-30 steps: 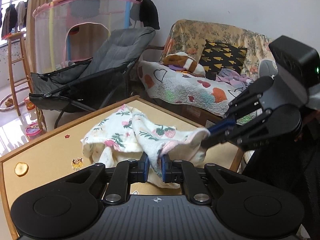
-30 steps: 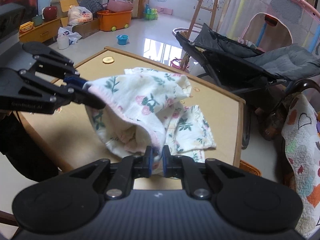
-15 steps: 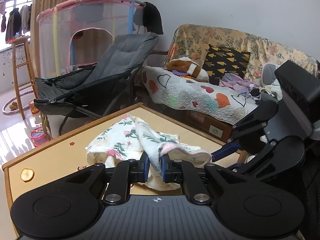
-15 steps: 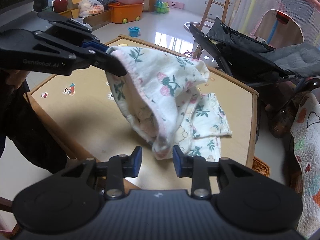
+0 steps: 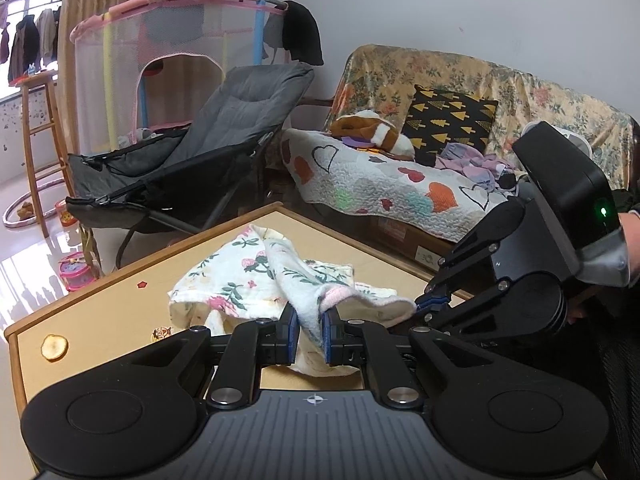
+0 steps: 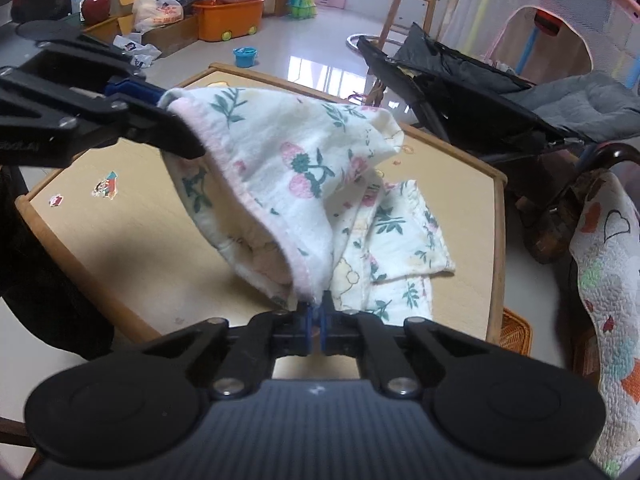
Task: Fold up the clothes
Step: 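Lift the cloth off the table with both grippers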
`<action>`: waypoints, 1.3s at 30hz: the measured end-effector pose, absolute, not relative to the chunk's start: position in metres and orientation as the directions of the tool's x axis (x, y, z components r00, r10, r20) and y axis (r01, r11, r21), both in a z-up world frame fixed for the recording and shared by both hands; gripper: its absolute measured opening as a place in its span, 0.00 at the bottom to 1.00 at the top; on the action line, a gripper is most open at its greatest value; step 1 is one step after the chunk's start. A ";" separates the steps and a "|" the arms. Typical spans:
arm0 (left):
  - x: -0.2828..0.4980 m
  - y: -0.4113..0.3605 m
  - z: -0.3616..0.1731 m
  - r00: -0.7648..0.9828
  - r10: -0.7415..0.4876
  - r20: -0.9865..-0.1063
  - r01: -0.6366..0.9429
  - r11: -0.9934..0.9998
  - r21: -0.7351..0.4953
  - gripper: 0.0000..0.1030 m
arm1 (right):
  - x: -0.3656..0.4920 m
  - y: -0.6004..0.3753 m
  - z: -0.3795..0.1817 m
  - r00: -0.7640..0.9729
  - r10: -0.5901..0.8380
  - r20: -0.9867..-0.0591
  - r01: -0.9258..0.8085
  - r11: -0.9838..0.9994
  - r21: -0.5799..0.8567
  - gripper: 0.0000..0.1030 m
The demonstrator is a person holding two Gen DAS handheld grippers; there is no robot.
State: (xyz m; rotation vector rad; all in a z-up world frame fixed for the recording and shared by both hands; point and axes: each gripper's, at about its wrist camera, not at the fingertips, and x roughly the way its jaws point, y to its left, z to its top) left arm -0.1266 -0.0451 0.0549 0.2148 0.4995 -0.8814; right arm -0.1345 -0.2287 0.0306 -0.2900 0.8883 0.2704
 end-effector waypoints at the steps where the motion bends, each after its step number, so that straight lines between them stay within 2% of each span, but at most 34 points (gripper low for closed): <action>1: -0.127 -0.045 0.055 0.531 -0.682 -0.503 0.781 0.624 -0.021 0.11 | -0.134 -0.228 0.031 0.598 0.112 -0.793 -0.352 0.926 -0.135 0.03; 9: -0.127 -0.042 0.065 0.532 -0.676 -0.509 0.789 0.614 0.008 0.11 | -0.135 -0.228 0.050 0.573 0.109 -0.812 -0.415 0.893 -0.173 0.03; 14: -0.131 -0.039 0.086 0.561 -0.657 -0.504 0.774 0.632 0.038 0.11 | -0.141 -0.231 0.086 0.619 0.106 -0.778 -0.426 0.878 -0.220 0.03; 21: -0.148 -0.033 0.127 0.602 -0.646 -0.470 0.757 0.649 0.079 0.11 | -0.151 -0.227 0.133 0.684 0.117 -0.720 -0.432 0.860 -0.271 0.03; 39: -0.226 -0.012 0.221 0.668 -0.647 -0.367 0.733 0.657 0.176 0.11 | -0.199 -0.213 0.216 0.719 0.163 -0.676 -0.527 0.762 -0.377 0.03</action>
